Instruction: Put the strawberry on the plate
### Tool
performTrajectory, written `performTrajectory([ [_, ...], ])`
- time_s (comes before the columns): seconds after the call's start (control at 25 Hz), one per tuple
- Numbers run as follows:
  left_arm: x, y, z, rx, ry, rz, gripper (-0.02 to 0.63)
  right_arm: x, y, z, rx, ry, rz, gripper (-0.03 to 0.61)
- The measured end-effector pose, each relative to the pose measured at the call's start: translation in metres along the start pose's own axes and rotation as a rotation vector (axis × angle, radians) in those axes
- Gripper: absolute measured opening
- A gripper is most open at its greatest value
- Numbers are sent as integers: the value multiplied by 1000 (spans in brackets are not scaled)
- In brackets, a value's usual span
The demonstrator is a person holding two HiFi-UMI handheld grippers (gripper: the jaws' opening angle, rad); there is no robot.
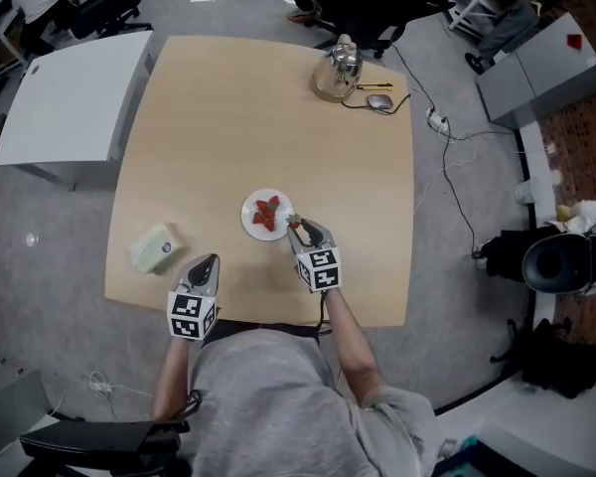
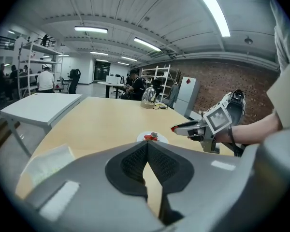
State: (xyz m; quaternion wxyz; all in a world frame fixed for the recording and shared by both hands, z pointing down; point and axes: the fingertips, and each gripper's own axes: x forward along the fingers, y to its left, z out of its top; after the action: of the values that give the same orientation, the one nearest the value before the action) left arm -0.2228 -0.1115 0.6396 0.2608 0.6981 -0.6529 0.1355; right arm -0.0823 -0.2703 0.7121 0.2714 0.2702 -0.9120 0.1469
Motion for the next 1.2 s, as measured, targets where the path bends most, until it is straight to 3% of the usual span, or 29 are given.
performTrajectory([
  [0.48,0,16,-19,-62,40,58,20,47,0,-21,-20,96,59,141],
  [1.2,-2,27,-27,-110,58,112,20,71,-3,-42,-21,178,86,141],
])
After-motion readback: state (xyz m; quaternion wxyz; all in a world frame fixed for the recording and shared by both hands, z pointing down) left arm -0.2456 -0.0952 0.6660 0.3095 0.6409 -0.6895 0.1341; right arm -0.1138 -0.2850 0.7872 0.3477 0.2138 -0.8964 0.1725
